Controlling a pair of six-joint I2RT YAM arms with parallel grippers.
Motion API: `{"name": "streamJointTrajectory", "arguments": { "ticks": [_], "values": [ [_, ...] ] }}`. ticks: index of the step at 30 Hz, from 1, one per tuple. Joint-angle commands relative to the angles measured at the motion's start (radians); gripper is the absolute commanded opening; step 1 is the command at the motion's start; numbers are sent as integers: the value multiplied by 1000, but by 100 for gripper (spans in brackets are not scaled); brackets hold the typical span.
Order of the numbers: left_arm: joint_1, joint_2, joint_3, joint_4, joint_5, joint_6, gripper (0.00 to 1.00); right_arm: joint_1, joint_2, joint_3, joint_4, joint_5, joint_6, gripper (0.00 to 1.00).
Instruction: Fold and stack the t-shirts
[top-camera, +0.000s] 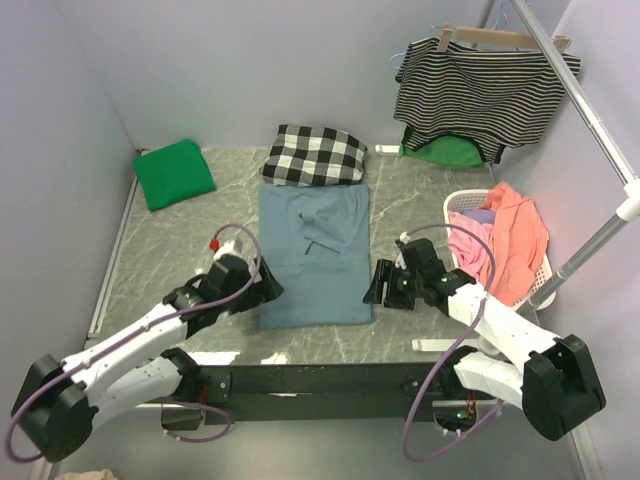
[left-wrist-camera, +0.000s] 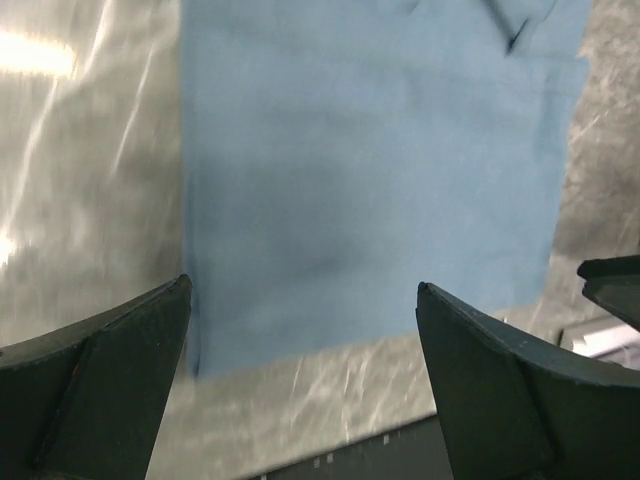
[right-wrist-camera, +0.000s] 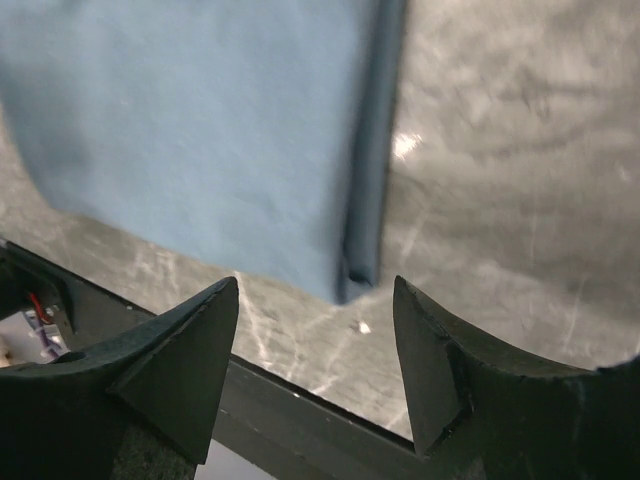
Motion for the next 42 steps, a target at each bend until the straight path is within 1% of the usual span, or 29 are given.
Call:
{"name": "streamJointTrajectory", "arguments": {
  "ticks": [1, 5, 8, 12, 14, 17, 19, 20, 21, 22, 23, 25, 26, 28, 29, 30, 31, 32, 33, 34, 36, 38, 40, 41, 42],
  "values": [
    [-44, -103, -87, -140, -14, -175, 100, 11, -27, -35, -31, 12, 48, 70],
    [-85, -166, -193, -130, 20, -219, 99, 17, -26, -52, -14, 13, 62, 70],
    [-85, -177, -228, -119, 20, -229, 100, 19, 8, -59, 4, 3, 60, 70],
    [-85, -156, -254, -59, 15, -218, 99, 23, 48, -89, 79, -27, 69, 70],
    [-85, -137, -263, -10, 33, -212, 100, 25, 82, -94, 90, -37, 69, 69],
    [-87, -93, -273, 24, 53, -204, 100, 37, 112, -100, 103, -43, 72, 67],
    [-85, -78, -283, 50, 66, -197, 99, 43, 129, -106, 126, -52, 85, 64],
    [-88, -75, -300, 85, 72, -195, 98, 46, 135, -114, 136, -64, 88, 62],
    [-87, -71, -309, 100, 82, -195, 95, 49, 146, -115, 152, -73, 91, 59],
    [-87, -68, -319, 117, 86, -193, 92, 54, 163, -118, 162, -80, 95, 58],
    [-87, -67, -335, 134, 92, -193, 83, 63, 172, -121, 172, -84, 98, 58],
    [-87, -56, -346, 171, 98, -192, 70, 72, 195, -128, 210, -89, 111, 54],
    [-87, -52, -354, 180, 93, -192, 55, 80, 203, -132, 225, -92, 118, 53],
    [-87, -38, -360, 208, 72, -183, 43, 83, 227, -137, 273, -98, 120, 46],
    [-88, -30, -360, 220, 67, -180, 29, 83, 237, -129, 284, -96, 120, 42],
    [-88, -12, -360, 232, 63, -178, 22, 83, 246, -125, 293, -81, 117, 32],
    [-88, -1, -357, 249, 58, -169, 15, 83, 254, -120, 296, -74, 114, 27],
    [-88, 8, -351, 251, 55, -164, 3, 83, 255, -114, 297, -66, 109, 20],
    [-87, 25, -345, 246, 50, -160, 1, 85, 251, -111, 290, -61, 108, 3],
    [-88, 31, -339, 222, 46, -154, 1, 85, 229, -111, 285, -51, 103, 0],
    [-88, 12, -339, 219, 59, -154, 1, 86, 194, -118, 258, -40, 100, 0],
    [-90, -22, -334, 159, 64, -164, 1, 88, 125, -124, 223, -18, 95, 0],
    [-95, -96, -323, 95, 72, -170, 1, 95, 49, -134, 166, -15, 95, 0],
    [-96, -157, -314, 26, 88, -172, 1, 100, 22, -149, 150, -24, 98, 0],
    [-102, -191, -311, -7, 96, -178, 1, 103, -4, -157, 120, -29, 101, 0]
  ]
}}
